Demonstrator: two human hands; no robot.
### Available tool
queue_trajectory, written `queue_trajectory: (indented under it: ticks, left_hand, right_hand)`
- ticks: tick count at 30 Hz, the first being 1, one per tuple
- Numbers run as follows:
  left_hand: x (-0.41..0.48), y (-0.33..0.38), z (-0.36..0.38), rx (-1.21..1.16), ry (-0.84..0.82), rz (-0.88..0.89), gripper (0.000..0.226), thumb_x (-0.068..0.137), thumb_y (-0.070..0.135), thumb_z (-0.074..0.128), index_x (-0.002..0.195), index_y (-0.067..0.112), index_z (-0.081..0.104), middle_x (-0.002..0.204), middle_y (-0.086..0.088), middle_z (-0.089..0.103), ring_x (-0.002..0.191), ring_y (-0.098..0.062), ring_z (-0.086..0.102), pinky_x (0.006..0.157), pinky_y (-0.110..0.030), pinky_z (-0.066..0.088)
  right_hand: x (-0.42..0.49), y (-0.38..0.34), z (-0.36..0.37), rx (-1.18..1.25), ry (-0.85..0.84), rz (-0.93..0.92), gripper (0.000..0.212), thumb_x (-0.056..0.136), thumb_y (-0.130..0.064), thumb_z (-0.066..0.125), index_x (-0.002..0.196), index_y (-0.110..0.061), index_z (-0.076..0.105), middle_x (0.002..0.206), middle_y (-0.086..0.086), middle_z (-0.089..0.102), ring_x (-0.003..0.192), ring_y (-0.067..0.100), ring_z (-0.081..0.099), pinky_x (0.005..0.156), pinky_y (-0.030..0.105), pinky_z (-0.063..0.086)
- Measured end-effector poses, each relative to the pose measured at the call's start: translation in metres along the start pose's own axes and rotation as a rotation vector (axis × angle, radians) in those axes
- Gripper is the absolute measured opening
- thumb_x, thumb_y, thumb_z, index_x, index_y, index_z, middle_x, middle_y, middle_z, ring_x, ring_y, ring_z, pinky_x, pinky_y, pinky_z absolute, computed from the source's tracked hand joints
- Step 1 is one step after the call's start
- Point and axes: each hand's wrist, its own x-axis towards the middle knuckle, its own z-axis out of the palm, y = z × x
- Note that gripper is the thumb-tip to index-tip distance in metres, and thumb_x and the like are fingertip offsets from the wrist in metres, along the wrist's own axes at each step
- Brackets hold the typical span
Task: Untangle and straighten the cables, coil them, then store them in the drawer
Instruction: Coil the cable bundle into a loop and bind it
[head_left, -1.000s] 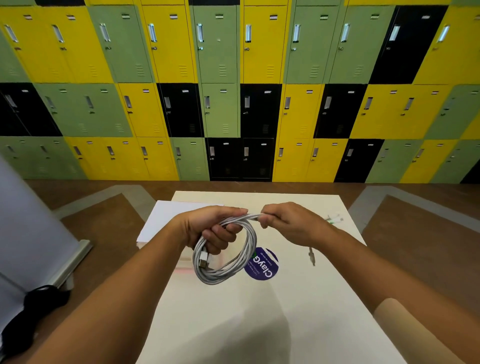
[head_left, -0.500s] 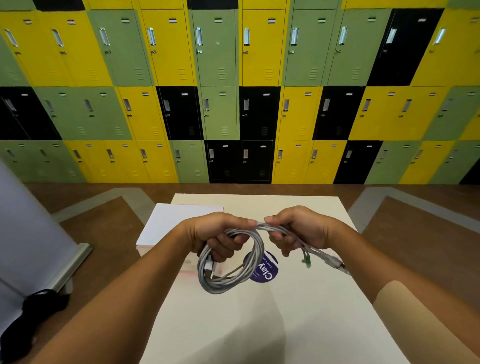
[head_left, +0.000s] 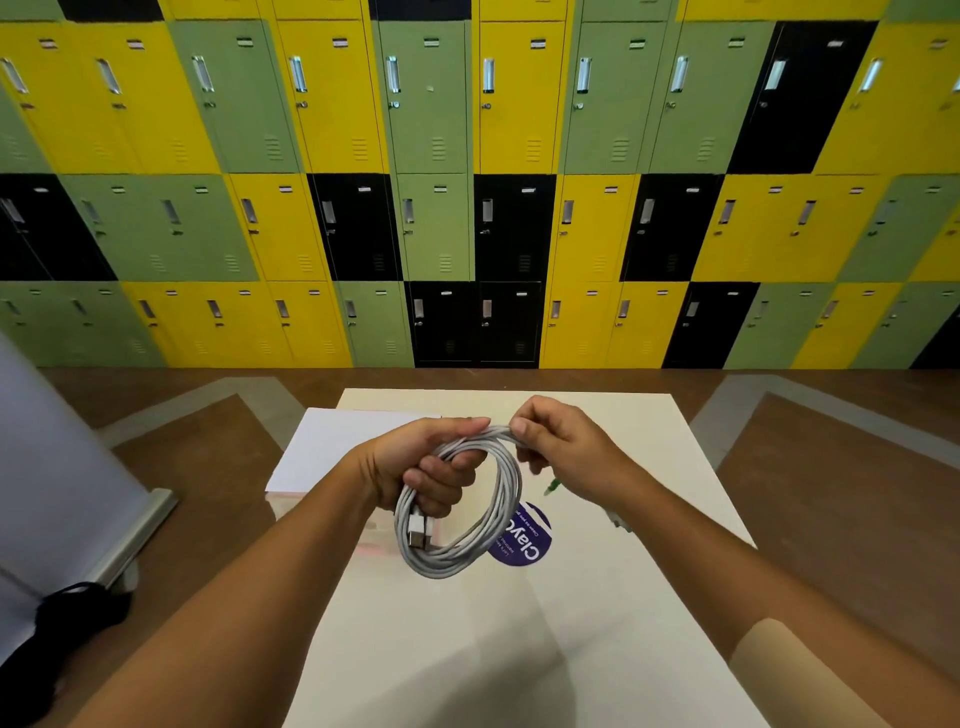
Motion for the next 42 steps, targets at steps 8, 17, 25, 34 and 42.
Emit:
queue_trajectory:
  ticks: [8,17,25,34,42]
  left_hand:
    - [-0.003,-0.001,0.007,0.106,0.069,-0.03,0.045,0.087,0.053,0.065,0.067,0.016,0.047,0.042,0.011,0.031,0.032,-0.001,0.028,0.04,-0.02,0.02]
    - [-0.007,-0.006,0.004,0.108,0.121,-0.02,0.046,0.085,0.052,0.068,0.067,0.017,0.043,0.042,0.01,0.031,0.033,-0.002,0.026,0.04,-0.02,0.022]
    - [-0.001,-0.008,0.006,-0.023,0.002,0.028,0.044,0.091,0.047,0.063,0.066,0.017,0.042,0.042,0.01,0.031,0.032,-0.002,0.027,0.04,-0.019,0.018]
    - [0.003,0.0,0.017,0.028,-0.076,0.026,0.043,0.093,0.048,0.058,0.066,0.017,0.046,0.045,0.009,0.022,0.033,-0.004,0.02,0.04,-0.02,0.016]
    - [0.0,0.001,0.009,0.0,-0.036,0.059,0.044,0.092,0.048,0.061,0.065,0.016,0.045,0.045,0.008,0.023,0.034,-0.004,0.021,0.041,-0.022,0.016]
  right_hand:
    - [0.002,-0.01,-0.006,0.197,-0.145,0.153,0.036,0.104,-0.031,0.048,0.071,-0.019,0.058,0.055,-0.003,0.037,0.049,0.012,0.027,0.046,0.026,0.021]
    - [0.0,-0.027,-0.032,0.141,-0.394,0.245,0.01,0.093,-0.014,0.068,0.093,-0.004,0.067,0.063,0.009,0.053,0.048,0.015,0.034,0.044,0.024,0.027]
    - [0.007,-0.026,-0.028,-0.273,-0.222,0.024,0.021,0.101,-0.031,0.055,0.089,-0.025,0.071,0.071,-0.012,0.061,0.072,0.008,0.053,0.068,0.029,0.042]
    - [0.006,-0.01,-0.041,0.516,-0.501,0.423,0.03,0.097,-0.027,0.052,0.073,-0.011,0.055,0.052,-0.004,0.029,0.043,0.008,0.02,0.042,0.017,0.017]
    - [-0.001,-0.005,-0.028,0.177,-0.288,0.237,0.05,0.09,-0.056,0.056,0.085,-0.008,0.072,0.059,0.002,0.038,0.058,0.019,0.038,0.059,0.03,0.04]
